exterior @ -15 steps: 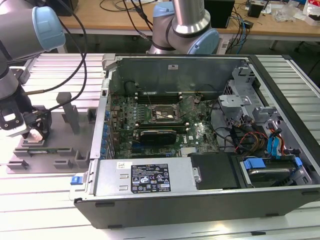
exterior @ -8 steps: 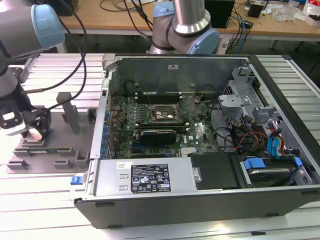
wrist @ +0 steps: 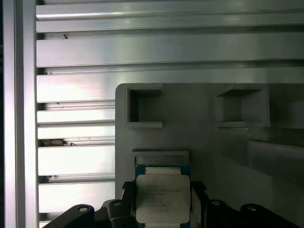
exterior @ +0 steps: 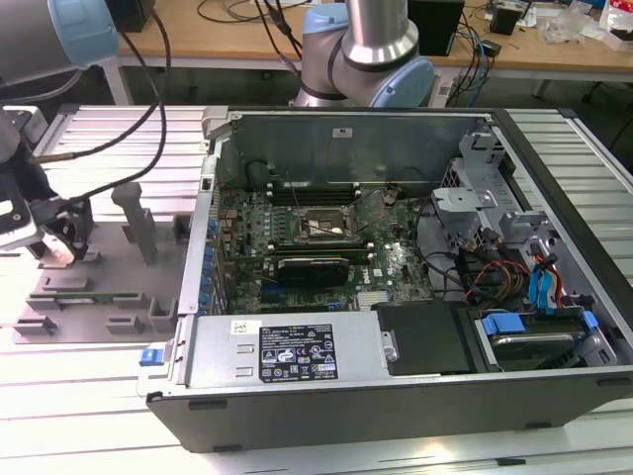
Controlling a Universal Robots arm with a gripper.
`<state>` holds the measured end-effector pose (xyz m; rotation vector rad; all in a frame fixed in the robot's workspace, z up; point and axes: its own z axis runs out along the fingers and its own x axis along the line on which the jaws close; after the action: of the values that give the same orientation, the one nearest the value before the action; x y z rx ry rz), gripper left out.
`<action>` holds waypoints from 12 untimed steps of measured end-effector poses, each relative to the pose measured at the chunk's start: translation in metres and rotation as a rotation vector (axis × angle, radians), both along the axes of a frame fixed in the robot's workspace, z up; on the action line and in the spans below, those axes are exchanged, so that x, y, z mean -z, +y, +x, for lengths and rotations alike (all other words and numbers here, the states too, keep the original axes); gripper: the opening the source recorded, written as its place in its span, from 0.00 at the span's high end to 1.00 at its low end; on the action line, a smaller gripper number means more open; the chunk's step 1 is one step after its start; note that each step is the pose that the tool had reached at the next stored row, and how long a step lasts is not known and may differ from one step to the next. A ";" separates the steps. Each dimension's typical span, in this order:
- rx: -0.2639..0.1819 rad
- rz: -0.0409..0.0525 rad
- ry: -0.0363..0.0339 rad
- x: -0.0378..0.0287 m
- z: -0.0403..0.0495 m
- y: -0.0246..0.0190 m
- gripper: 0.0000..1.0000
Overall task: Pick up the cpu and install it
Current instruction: 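Pick up the cpu and move it towards the insertion slot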
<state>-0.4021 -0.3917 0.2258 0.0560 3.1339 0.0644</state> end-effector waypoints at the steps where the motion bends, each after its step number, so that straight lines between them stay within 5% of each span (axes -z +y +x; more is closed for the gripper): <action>1: 0.000 0.0000 0.0000 -0.0026 0.0000 0.0000 0.45; 5: 0.000 0.0000 0.0000 -0.0153 0.0000 0.0001 0.45; 7: 0.000 0.0000 0.0000 -0.0329 0.0000 0.0002 0.45; 9: 0.000 0.0000 0.0000 -0.0437 0.0000 0.0004 0.45; 12: 0.000 0.0000 0.0000 -0.0516 0.0000 0.0007 0.45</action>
<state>-0.4021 -0.3910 0.2775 0.0555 3.1339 0.0645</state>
